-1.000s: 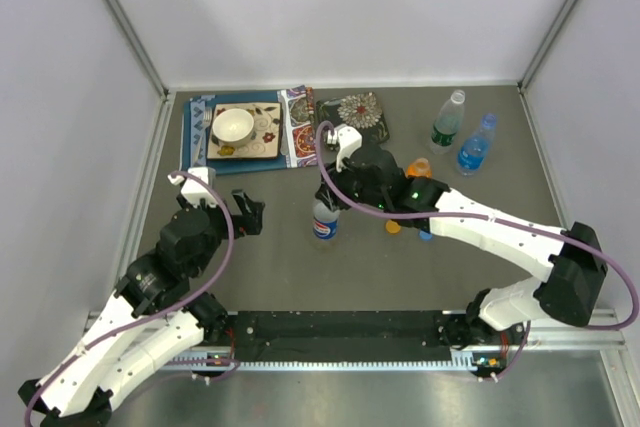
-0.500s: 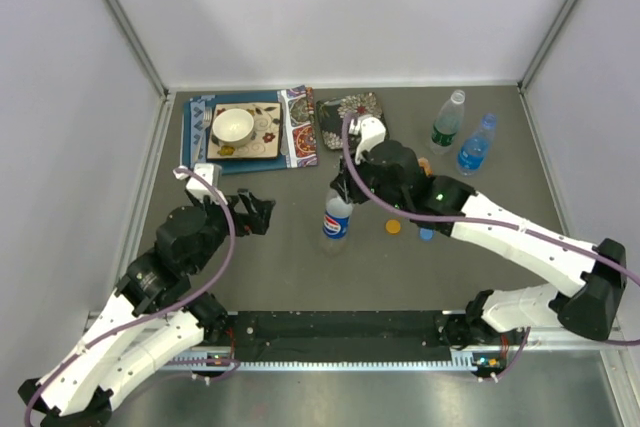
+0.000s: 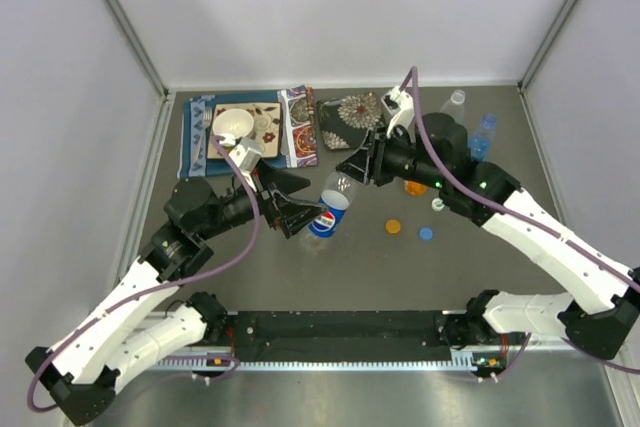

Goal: Unscrew the bottle caps

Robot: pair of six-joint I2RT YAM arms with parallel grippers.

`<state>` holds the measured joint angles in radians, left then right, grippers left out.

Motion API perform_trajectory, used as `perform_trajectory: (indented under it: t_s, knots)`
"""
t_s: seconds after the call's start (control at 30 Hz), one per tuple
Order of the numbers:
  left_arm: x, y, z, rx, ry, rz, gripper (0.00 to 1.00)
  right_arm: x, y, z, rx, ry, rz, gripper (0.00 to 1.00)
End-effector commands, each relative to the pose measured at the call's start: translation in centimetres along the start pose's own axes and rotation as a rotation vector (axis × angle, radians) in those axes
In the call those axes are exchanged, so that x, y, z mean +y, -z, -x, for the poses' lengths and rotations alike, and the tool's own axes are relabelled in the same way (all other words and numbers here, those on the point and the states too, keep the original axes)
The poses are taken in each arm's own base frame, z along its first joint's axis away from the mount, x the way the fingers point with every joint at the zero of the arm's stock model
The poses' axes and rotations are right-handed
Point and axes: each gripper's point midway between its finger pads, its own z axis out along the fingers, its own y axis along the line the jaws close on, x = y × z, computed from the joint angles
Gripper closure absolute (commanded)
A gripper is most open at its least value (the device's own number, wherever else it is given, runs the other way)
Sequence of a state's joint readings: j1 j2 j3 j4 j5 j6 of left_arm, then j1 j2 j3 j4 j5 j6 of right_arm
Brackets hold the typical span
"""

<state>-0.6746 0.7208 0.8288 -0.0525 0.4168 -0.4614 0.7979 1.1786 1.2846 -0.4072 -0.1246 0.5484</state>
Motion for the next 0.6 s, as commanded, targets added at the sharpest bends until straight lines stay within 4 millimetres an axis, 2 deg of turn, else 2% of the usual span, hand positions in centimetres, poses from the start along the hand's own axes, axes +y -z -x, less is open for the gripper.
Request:
perform_trajectory:
  t_s: [0.0, 0.23, 0.3, 0.37, 0.57]
  knots:
    - [-3.7, -0.3, 3.2, -0.064, -0.078, -0.179, 0.01, 5.2, 3.6, 3.6, -0.078, 0.002, 0.193, 1.0]
    - [-3.1, -1.7, 2.2, -0.012, -0.054, -0.195, 0.01, 7.7, 5.3, 5.4, -0.13, 0.026, 0.295, 1.0]
    - [-2.3, -2.1, 1.8, 0.005, -0.037, -0.161, 0.01, 8.2, 5.6, 5.7, -0.143, 0.028, 0.318, 1.0]
    - [-1.8, -2.5, 1.4, 0.021, -0.028, -0.145, 0.01, 8.4, 5.8, 6.0, -0.156, 0.031, 0.322, 1.0]
    - [-2.0, -2.8, 0.5, 0.055, -0.019, -0.177, 0.01, 8.7, 6.2, 6.2, -0.169, 0.034, 0.342, 1.0]
